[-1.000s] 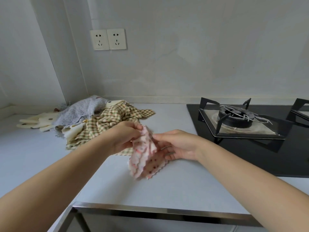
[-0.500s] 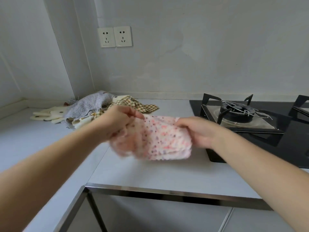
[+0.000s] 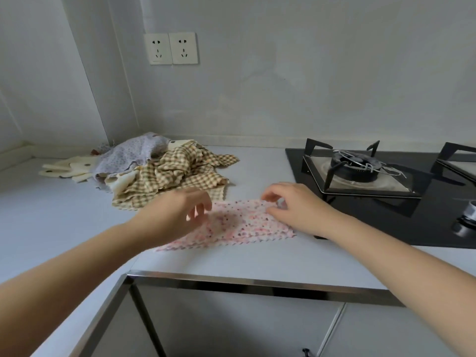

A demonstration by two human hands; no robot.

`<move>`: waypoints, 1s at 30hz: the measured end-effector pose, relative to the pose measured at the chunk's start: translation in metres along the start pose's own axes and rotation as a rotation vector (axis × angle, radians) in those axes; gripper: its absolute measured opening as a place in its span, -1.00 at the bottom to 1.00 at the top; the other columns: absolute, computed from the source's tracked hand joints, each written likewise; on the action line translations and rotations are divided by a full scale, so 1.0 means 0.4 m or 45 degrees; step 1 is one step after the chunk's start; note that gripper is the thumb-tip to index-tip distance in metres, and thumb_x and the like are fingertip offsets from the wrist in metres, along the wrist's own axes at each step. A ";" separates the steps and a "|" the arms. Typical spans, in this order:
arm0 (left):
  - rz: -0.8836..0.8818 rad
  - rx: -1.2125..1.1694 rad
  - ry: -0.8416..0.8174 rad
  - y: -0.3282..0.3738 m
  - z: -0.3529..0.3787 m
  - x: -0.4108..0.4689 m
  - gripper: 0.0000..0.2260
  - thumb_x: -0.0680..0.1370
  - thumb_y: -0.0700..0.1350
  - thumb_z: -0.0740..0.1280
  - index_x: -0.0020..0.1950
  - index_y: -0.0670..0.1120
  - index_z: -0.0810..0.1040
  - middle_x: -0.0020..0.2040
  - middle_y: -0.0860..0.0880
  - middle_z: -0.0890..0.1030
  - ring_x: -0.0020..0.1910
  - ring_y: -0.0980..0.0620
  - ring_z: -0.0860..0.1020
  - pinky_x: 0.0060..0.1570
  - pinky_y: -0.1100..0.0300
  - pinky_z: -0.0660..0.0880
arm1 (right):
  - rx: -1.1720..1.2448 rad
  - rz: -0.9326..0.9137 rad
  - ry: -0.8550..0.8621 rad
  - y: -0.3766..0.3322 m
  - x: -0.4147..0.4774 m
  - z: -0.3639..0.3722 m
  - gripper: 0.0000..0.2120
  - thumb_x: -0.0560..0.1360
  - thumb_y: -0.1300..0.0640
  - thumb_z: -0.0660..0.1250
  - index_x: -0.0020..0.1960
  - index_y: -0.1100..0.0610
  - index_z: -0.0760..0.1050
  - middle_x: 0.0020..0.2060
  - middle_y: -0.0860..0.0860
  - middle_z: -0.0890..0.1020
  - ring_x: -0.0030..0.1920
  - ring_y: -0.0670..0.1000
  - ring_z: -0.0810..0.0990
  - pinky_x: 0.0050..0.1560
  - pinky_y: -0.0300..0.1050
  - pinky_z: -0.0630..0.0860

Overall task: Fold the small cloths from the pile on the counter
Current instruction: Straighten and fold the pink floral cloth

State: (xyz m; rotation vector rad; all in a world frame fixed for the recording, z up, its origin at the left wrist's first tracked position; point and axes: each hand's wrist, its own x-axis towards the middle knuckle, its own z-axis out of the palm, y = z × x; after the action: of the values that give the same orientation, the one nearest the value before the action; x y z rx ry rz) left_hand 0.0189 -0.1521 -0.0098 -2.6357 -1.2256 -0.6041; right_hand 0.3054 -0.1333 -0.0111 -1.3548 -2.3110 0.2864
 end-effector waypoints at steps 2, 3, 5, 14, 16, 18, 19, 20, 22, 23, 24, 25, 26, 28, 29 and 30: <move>-0.004 -0.077 -0.154 0.013 0.012 -0.046 -0.84 0.50 0.11 0.37 -0.02 0.07 0.58 -0.15 0.19 0.52 -0.25 0.20 0.51 -0.31 0.27 0.49 | 0.022 -0.059 -0.078 -0.006 -0.028 0.004 -0.82 0.50 0.09 0.41 0.10 0.07 0.60 0.01 -0.10 0.63 -0.03 -0.18 0.56 0.02 -0.39 0.43; 0.003 -0.057 -0.153 0.013 0.021 -0.061 -0.79 0.50 0.18 0.32 -0.01 0.09 0.59 -0.14 0.19 0.51 -0.26 0.18 0.50 -0.32 0.24 0.49 | -0.024 -0.095 -0.120 -0.007 -0.036 0.006 -0.81 0.49 0.06 0.42 0.08 0.07 0.61 -0.01 -0.10 0.64 -0.03 -0.16 0.56 0.03 -0.37 0.44; 0.036 -0.016 -0.099 0.009 0.030 -0.075 -0.76 0.51 0.20 0.28 -0.02 0.09 0.62 -0.14 0.17 0.54 -0.27 0.15 0.52 -0.36 0.24 0.48 | -0.162 -0.151 -0.185 -0.004 -0.042 0.012 -0.78 0.48 -0.01 0.41 0.08 0.05 0.62 -0.01 -0.13 0.63 0.00 -0.14 0.55 0.08 -0.26 0.45; 0.019 0.069 0.074 0.018 0.036 -0.063 -0.75 0.52 0.03 0.19 -0.26 -0.04 0.54 -0.38 0.11 0.48 -0.47 0.07 0.40 -0.52 0.15 0.35 | -0.610 -0.318 -0.199 -0.040 -0.039 0.011 -0.81 0.57 0.06 0.21 0.07 0.03 0.57 -0.04 -0.09 0.60 -0.05 -0.02 0.55 -0.18 -0.15 0.33; 0.016 0.106 0.125 0.025 0.038 -0.067 -0.82 0.52 -0.03 0.24 -0.25 -0.06 0.50 -0.42 0.08 0.47 -0.51 0.07 0.33 -0.55 0.20 0.26 | -0.593 -0.289 -0.228 -0.040 -0.036 0.007 -0.83 0.55 0.10 0.22 0.08 0.05 0.55 -0.04 -0.07 0.59 -0.09 0.00 0.52 -0.17 -0.13 0.37; -0.015 0.110 0.162 0.028 0.041 -0.073 -0.86 0.54 -0.06 0.29 -0.20 -0.08 0.49 -0.43 0.05 0.48 -0.53 0.07 0.29 -0.56 0.21 0.24 | -0.625 -0.244 -0.228 -0.033 -0.035 0.013 -0.86 0.53 0.19 0.23 0.06 0.08 0.50 -0.06 -0.03 0.58 -0.13 0.04 0.50 -0.19 -0.10 0.39; -0.020 0.110 0.160 0.027 0.043 -0.076 -0.88 0.53 -0.09 0.33 -0.18 -0.08 0.49 -0.42 0.04 0.48 -0.52 0.07 0.30 -0.56 0.21 0.25 | -0.659 -0.230 -0.217 -0.028 -0.035 0.021 -0.83 0.51 0.27 0.22 0.06 0.10 0.48 -0.07 -0.01 0.57 -0.12 0.07 0.52 -0.19 -0.07 0.42; -0.024 0.115 0.136 0.028 0.044 -0.079 -0.90 0.51 -0.11 0.38 -0.16 -0.08 0.49 -0.40 0.04 0.49 -0.50 0.05 0.33 -0.55 0.20 0.27 | -0.681 -0.229 -0.197 -0.024 -0.036 0.030 -0.77 0.48 0.34 0.21 0.07 0.12 0.46 -0.07 0.02 0.56 -0.10 0.11 0.54 -0.20 -0.04 0.44; -0.021 0.139 0.065 0.033 0.047 -0.086 -0.89 0.47 -0.10 0.42 -0.12 -0.07 0.51 -0.30 0.04 0.54 -0.41 -0.01 0.46 -0.50 0.16 0.37 | -0.701 -0.233 -0.158 -0.018 -0.038 0.043 -0.74 0.49 0.37 0.21 0.10 0.12 0.45 -0.06 0.04 0.55 -0.09 0.11 0.54 -0.24 -0.04 0.41; -0.013 0.148 0.045 0.034 0.047 -0.089 -0.91 0.47 -0.09 0.40 -0.11 -0.07 0.53 -0.26 0.03 0.55 -0.35 -0.03 0.50 -0.47 0.13 0.42 | -0.711 -0.224 -0.150 -0.018 -0.039 0.044 -0.77 0.53 0.34 0.20 0.12 0.12 0.47 -0.05 0.04 0.56 -0.09 0.11 0.55 -0.25 -0.05 0.39; -0.001 0.155 0.054 0.032 0.047 -0.093 -0.92 0.49 -0.07 0.35 -0.12 -0.07 0.53 -0.25 0.02 0.54 -0.33 -0.04 0.52 -0.46 0.11 0.44 | -0.721 -0.214 -0.141 -0.016 -0.042 0.042 -0.79 0.55 0.31 0.20 0.11 0.11 0.49 -0.06 0.03 0.58 -0.09 0.10 0.56 -0.25 -0.06 0.40; 0.003 0.168 0.080 0.031 0.043 -0.098 -0.86 0.52 -0.03 0.28 -0.15 -0.07 0.54 -0.26 0.02 0.54 -0.33 -0.04 0.52 -0.45 0.11 0.45 | -0.745 -0.220 -0.111 -0.013 -0.043 0.039 -0.78 0.53 0.31 0.20 0.09 0.10 0.53 -0.09 0.02 0.60 -0.12 0.10 0.58 -0.25 -0.06 0.44; 0.016 0.188 0.116 0.026 0.038 -0.101 -0.79 0.54 -0.01 0.21 -0.18 -0.08 0.54 -0.28 0.02 0.53 -0.34 -0.04 0.51 -0.46 0.10 0.46 | -0.780 -0.241 -0.067 -0.008 -0.045 0.036 -0.76 0.50 0.34 0.23 0.04 0.08 0.56 -0.15 0.00 0.62 -0.18 0.09 0.58 -0.26 -0.07 0.48; 0.046 0.228 0.145 0.017 0.023 -0.109 -0.74 0.55 -0.02 0.15 -0.19 -0.10 0.54 -0.30 0.00 0.54 -0.33 -0.06 0.52 -0.44 0.06 0.48 | -0.804 -0.276 0.031 0.006 -0.052 0.029 -0.76 0.38 0.39 0.33 -0.13 0.07 0.58 -0.35 -0.02 0.59 -0.39 0.08 0.50 -0.41 -0.11 0.47; 0.063 0.242 0.133 0.016 0.018 -0.115 -0.76 0.55 -0.03 0.16 -0.17 -0.11 0.55 -0.30 -0.01 0.56 -0.32 -0.06 0.53 -0.43 0.06 0.49 | -0.780 -0.287 0.062 0.009 -0.061 0.029 -0.75 0.32 0.41 0.37 -0.19 0.07 0.58 -0.43 -0.02 0.55 -0.47 0.08 0.44 -0.48 -0.13 0.44; 0.082 0.255 0.117 0.014 0.018 -0.124 -0.78 0.55 -0.04 0.17 -0.15 -0.11 0.55 -0.30 -0.01 0.57 -0.31 -0.06 0.55 -0.43 0.06 0.50 | -0.778 -0.292 0.043 0.008 -0.072 0.031 -0.74 0.31 0.40 0.39 -0.19 0.05 0.58 -0.46 -0.02 0.54 -0.50 0.09 0.43 -0.49 -0.13 0.45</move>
State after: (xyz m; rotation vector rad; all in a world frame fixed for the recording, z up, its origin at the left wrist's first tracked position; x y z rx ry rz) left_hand -0.0035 -0.1879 -0.0374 -2.4440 -1.1084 -0.5533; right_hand 0.3139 -0.1560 -0.0308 -1.3048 -2.6033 -0.5531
